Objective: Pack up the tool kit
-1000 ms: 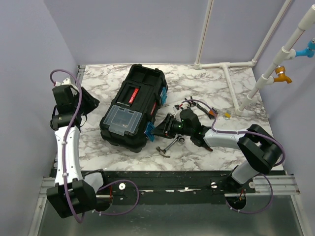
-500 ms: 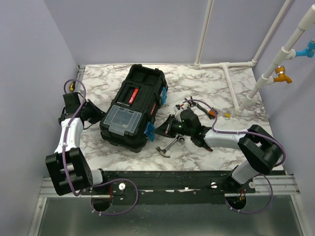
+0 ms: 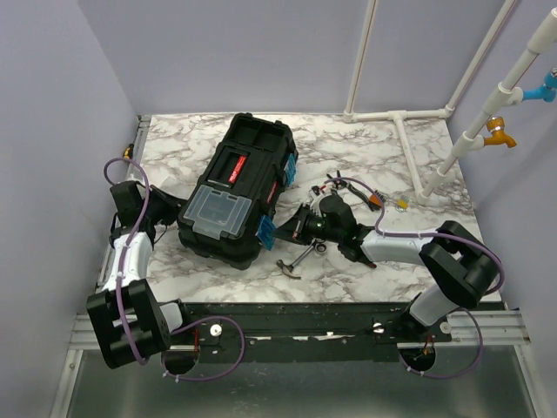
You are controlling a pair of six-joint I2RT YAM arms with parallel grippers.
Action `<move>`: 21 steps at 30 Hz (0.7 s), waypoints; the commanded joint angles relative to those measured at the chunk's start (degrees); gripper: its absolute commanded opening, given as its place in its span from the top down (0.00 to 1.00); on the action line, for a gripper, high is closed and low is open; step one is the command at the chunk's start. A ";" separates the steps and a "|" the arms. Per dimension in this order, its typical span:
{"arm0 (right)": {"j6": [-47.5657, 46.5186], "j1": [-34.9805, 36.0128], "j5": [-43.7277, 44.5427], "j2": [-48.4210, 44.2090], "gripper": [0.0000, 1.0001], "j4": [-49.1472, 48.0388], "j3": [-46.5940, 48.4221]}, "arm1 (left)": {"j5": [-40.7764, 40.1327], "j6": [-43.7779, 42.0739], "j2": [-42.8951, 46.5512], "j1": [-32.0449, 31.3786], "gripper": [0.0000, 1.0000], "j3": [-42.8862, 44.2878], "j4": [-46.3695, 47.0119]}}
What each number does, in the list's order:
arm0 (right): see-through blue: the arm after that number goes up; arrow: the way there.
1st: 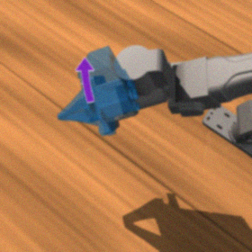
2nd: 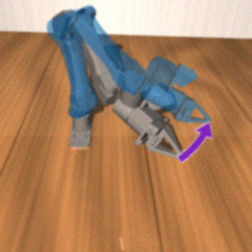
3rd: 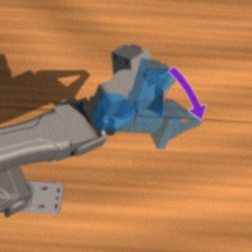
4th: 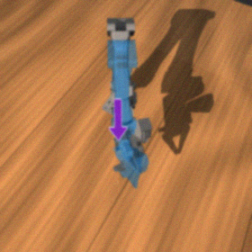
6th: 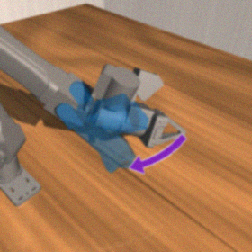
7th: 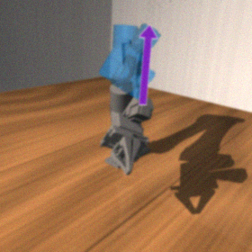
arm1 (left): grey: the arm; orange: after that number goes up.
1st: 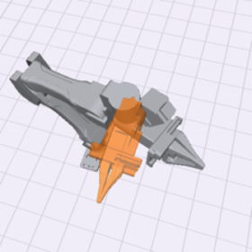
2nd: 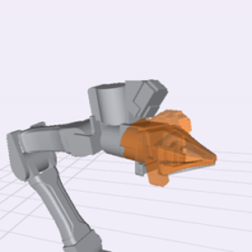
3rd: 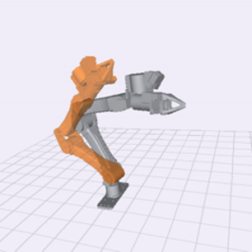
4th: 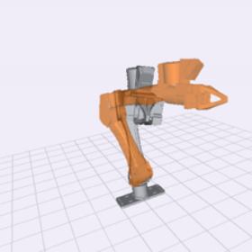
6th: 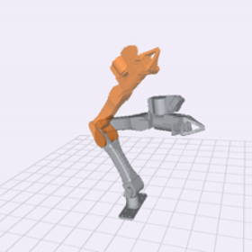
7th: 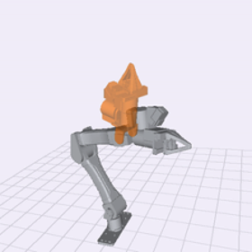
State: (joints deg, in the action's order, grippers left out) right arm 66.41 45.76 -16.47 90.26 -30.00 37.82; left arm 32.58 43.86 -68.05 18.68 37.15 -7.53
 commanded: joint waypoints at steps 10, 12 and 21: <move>-0.68 0.22 -2.33 8.10 0.99 -5.43 3.33 | 4.44 3.02 0.11 -5.70 1.00 -10.41 1.18; -0.41 0.21 -2.69 9.46 0.99 -6.43 4.08 | 4.81 3.53 0.11 -5.99 1.00 -11.47 2.24; -0.14 0.21 -2.43 13.51 0.99 -7.71 7.58 | 5.95 5.06 -2.42 -7.45 1.00 -15.75 7.26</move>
State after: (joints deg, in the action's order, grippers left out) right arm 66.67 43.27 -26.22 97.60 -36.84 40.34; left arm 28.77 51.33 -67.66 18.02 28.56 9.43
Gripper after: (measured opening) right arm 0.027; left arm 0.006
